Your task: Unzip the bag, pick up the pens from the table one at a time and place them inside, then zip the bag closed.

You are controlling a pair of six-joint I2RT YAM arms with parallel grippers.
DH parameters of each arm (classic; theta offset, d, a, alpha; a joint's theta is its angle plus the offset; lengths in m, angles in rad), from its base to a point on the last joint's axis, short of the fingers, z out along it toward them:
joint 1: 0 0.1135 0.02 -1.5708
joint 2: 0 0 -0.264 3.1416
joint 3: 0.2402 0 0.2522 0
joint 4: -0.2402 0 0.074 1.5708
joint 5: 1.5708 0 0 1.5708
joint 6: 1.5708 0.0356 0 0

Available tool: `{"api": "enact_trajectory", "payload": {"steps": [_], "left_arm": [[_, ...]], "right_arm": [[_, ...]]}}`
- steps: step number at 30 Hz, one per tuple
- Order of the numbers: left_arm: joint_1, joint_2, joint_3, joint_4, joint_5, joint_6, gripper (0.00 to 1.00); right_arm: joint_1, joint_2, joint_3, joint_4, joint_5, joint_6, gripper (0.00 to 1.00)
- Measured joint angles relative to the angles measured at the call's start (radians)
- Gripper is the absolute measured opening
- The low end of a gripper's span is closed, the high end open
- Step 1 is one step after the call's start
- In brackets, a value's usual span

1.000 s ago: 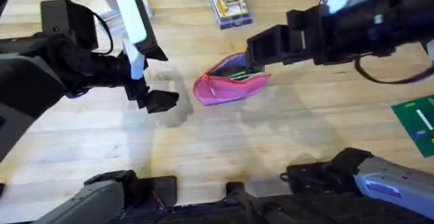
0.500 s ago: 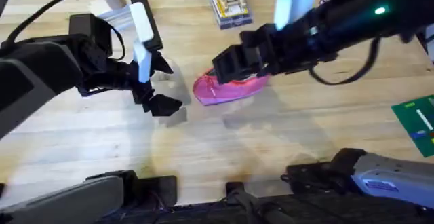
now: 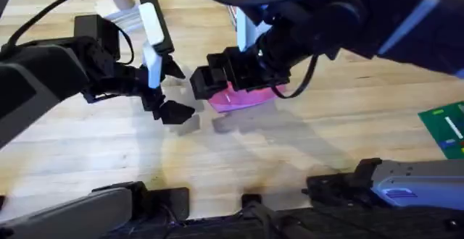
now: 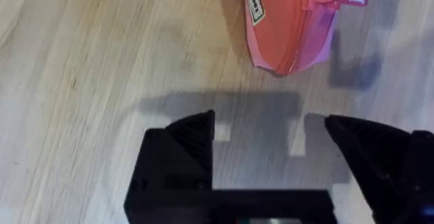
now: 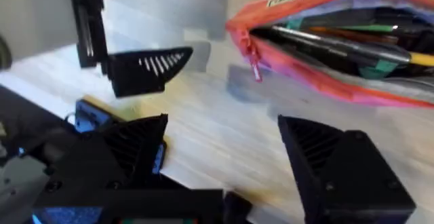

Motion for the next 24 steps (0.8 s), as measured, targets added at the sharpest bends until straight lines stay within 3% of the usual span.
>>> {"api": "enact_trajectory", "payload": {"steps": [14,24], "left_arm": [[0.0,0.0,0.0,0.0,0.0,0.0,0.993],[0.0,0.0,0.0,0.0,0.0,0.0,0.992]], "right_arm": [[0.001,0.011,-0.093,0.149,0.021,0.124,0.996],[0.008,0.008,-0.168,0.162,0.023,0.145,0.994]]}}
